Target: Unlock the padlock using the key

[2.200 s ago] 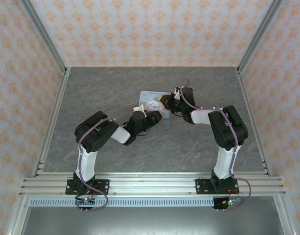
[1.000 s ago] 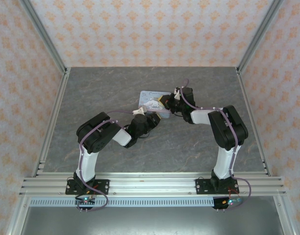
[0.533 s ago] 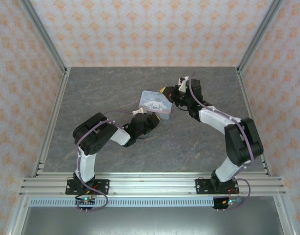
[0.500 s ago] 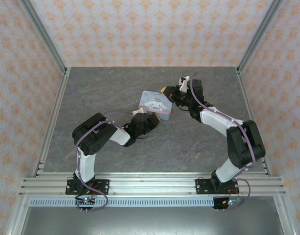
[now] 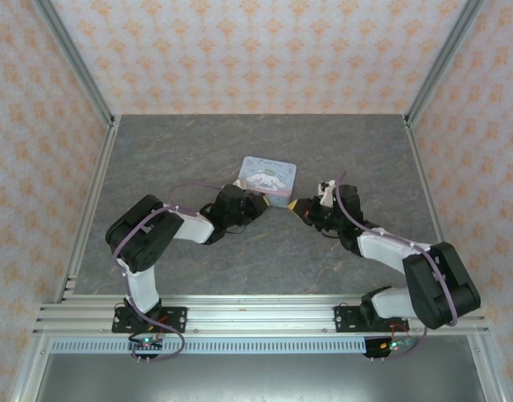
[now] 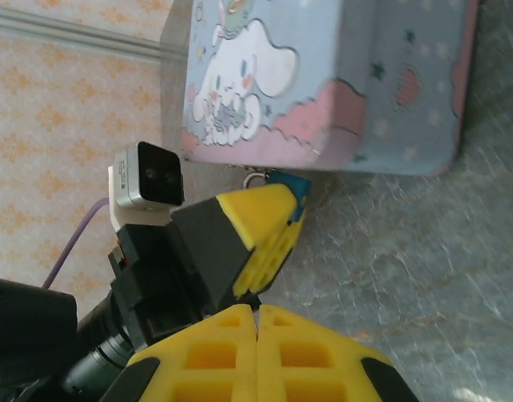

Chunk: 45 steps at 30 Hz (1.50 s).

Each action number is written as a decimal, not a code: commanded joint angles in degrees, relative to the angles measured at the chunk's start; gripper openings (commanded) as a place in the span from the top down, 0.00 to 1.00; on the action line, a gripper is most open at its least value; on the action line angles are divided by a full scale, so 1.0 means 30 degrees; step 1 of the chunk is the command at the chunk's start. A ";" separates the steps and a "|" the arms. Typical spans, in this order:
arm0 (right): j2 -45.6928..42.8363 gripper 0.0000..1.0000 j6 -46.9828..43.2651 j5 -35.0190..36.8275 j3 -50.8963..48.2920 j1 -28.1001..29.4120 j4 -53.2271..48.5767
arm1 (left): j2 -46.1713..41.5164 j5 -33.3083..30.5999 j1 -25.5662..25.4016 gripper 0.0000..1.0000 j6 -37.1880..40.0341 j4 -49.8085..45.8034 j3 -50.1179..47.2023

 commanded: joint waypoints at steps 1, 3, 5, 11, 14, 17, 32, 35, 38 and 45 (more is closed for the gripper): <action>-0.0402 1.00 0.1376 0.0399 -0.1487 -0.0104 0.3243 | -0.0922 0.0930 0.0268 1.00 0.0422 -0.0247 0.0273; -0.0210 1.00 0.2023 0.0799 -0.2368 -0.0072 0.4419 | -0.0952 0.1202 0.0368 1.00 0.0182 -0.0134 0.0313; 0.0038 1.00 0.2534 0.1253 -0.2896 0.0092 0.5339 | -0.0969 0.1499 0.0462 1.00 -0.0123 0.0103 0.0393; 0.0824 1.00 0.3505 0.2914 -0.3066 0.1276 0.6528 | -0.1095 0.2222 0.0573 1.00 -0.1075 0.0801 0.0664; 0.1181 1.00 0.4110 0.3746 -0.2887 0.1708 0.7111 | -0.1287 0.2348 0.0580 1.00 -0.1421 0.1283 0.0713; 0.1645 1.00 0.5000 0.4509 -0.2811 0.1947 0.7724 | -0.1476 0.2370 0.0580 1.00 -0.1893 0.1728 0.0561; 0.3064 1.00 0.7449 0.5727 -0.1916 0.2747 0.9794 | -0.1851 0.2289 0.0573 1.00 -0.4487 0.3801 -0.0166; 0.2993 1.00 0.7543 0.5808 -0.1744 0.2783 0.9654 | -0.1859 0.2318 0.0580 1.00 -0.4487 0.3741 -0.0140; 0.3065 1.00 0.7519 0.5773 -0.1396 0.2788 0.9465 | -0.1823 0.2333 0.0580 1.00 -0.4517 0.3719 -0.0114; 0.3663 1.00 0.7537 0.5684 -0.0635 0.2784 0.9331 | -0.1800 0.2333 0.0555 1.00 -0.4575 0.3712 -0.0006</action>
